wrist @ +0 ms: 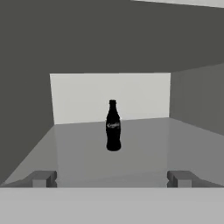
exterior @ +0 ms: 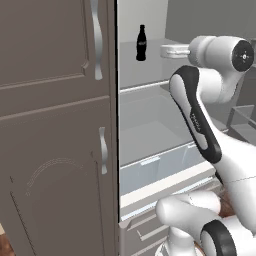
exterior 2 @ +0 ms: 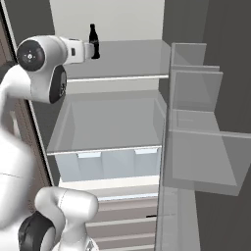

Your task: Open the fridge, grab two sodas, and place both sodas inside the bowl with ice on the dining counter.

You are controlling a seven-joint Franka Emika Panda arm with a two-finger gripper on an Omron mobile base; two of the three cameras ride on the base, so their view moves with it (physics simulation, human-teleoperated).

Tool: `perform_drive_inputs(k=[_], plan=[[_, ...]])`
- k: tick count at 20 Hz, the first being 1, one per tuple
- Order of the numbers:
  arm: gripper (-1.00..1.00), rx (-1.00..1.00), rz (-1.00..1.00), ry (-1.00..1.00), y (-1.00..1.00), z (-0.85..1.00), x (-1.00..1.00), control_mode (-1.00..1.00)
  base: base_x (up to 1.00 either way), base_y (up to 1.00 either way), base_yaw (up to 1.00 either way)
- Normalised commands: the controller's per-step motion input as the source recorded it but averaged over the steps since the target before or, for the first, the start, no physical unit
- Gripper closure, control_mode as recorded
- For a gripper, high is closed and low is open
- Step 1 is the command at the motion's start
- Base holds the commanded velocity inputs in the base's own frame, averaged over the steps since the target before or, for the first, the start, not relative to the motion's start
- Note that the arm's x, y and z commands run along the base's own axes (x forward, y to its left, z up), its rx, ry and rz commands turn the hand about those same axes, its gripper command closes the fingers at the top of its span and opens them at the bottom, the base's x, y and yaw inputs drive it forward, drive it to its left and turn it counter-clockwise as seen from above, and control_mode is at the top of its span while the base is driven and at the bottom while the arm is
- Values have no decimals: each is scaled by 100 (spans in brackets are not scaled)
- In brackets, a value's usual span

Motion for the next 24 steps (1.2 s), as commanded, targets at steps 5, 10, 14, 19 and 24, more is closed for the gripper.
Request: perform_drive_inputs(k=[5, 10, 14, 19, 24], plan=[[-100, 0, 5, 0, 0, 16, 41, -100, 0, 0, 0], [-100, 0, 1, 10, -1, 6, 35, -100, 0, 0, 0], [-100, 0, 0, 3, -6, 0, 20, -100, 0, 0, 0], [-100, 0, 0, 9, 0, 1, 43, -100, 0, 0, 0], [-100, 0, 0, 9, 0, 1, 45, -100, 0, 0, 0]])
